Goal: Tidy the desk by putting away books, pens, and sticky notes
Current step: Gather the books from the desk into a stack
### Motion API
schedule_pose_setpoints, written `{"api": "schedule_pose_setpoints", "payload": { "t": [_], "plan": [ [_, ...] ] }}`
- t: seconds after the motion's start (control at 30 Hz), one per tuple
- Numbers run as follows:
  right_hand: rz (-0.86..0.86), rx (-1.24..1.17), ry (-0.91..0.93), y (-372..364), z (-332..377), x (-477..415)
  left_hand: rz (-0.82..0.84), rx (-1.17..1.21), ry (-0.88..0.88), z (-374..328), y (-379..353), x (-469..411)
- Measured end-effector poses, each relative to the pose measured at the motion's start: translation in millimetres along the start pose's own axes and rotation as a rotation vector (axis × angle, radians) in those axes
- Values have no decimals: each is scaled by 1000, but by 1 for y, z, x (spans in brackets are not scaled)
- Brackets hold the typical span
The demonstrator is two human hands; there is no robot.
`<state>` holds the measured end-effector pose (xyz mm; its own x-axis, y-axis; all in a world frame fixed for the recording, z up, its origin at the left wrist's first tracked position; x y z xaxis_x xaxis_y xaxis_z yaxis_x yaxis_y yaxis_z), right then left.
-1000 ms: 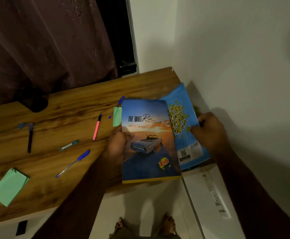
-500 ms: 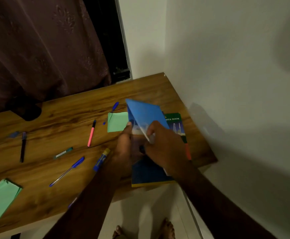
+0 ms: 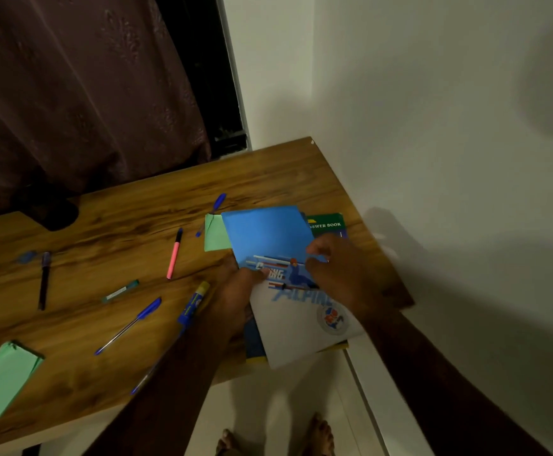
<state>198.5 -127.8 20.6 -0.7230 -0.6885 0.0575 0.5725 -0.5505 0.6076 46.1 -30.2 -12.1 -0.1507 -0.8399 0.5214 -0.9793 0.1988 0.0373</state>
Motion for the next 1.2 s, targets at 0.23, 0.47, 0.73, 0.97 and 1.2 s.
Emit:
{"api": "schedule_pose_setpoints", "payload": {
  "t": [0.23,0.47,0.73,0.97,1.2],
  "plan": [
    [28,91,-144,16,-61,-27,-135,-139,51,-6,27,-19],
    [-13,118,-213,-2,-85,-25,-93,-190,160,9,34,-27],
    [-69,-40,-205,3,-78,-20,86,-77,-147,-5,4,-2],
    [-57,-544,-431,-20,-58,2,13,-17,-88,-5,-24,-4],
    [33,-574,-550,-18,-65,2,15,-108,-91,8,-24,-15]
  ]
}}
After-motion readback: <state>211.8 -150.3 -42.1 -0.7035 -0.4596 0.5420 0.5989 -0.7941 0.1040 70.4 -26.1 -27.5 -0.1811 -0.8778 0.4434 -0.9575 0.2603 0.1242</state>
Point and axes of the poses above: each hand's wrist, its own x-axis away from the middle knuckle, its own y-axis out of the back of the hand, z = x × y, the point moved 3 cm from there along -x, towards the middle knuckle, and after that the axes turned 12 degrees about -z, right-handed, at the moved point
